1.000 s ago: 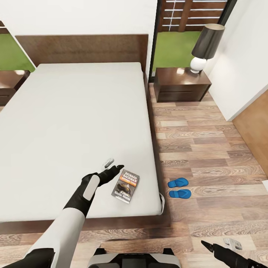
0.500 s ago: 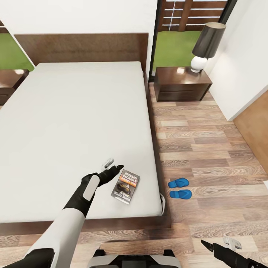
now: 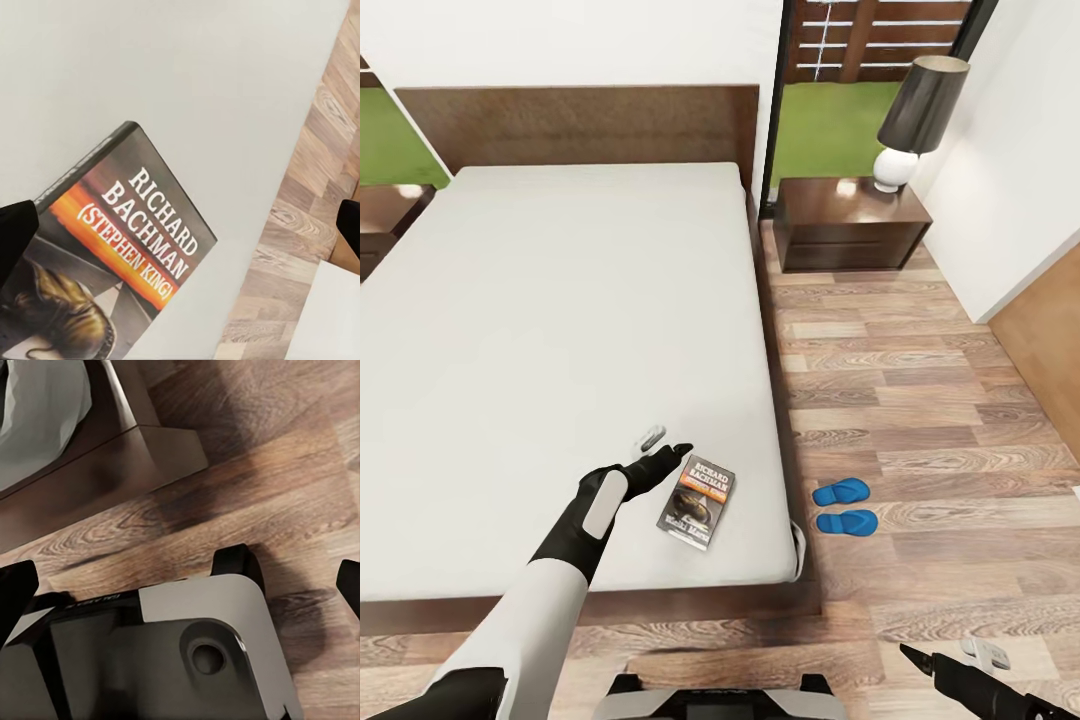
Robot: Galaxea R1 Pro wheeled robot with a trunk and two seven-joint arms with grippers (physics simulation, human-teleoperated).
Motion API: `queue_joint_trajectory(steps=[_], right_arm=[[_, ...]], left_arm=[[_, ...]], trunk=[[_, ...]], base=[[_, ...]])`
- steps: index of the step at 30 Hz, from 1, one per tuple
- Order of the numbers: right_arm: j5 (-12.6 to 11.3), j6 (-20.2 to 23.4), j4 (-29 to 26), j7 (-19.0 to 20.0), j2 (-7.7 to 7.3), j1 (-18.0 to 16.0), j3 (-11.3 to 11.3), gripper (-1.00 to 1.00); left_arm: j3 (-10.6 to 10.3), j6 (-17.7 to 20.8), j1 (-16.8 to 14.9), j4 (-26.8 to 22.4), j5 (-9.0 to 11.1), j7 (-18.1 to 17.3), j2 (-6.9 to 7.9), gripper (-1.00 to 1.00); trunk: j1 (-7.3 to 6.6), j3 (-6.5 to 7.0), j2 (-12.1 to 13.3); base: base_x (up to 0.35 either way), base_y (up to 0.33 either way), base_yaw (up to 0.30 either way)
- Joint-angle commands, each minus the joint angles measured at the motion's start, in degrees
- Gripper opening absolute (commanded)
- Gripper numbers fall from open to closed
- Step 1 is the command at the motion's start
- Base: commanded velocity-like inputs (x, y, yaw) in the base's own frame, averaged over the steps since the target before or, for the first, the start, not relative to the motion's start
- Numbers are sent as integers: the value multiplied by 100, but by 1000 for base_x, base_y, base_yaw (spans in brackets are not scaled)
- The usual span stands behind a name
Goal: In the bedroom, move the book from the bed onto either nightstand, and place the two sandals side by side next to the bed.
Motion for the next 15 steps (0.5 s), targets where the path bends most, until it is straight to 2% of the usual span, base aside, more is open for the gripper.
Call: queue_joint_trajectory(steps=[1,15], right_arm=[[52,34,-7,47,3,-5,-41,100],[52,34,-14,47,-9,-5,-43,100]], left_arm=[[36,43,-3,-4,15,-14,-7,100],[37,43,-3,-4,15,-14,-7,100]], trunk=[[23,-22,-45],[331,-274,-607]], base=[[0,0,0],[0,0,0]])
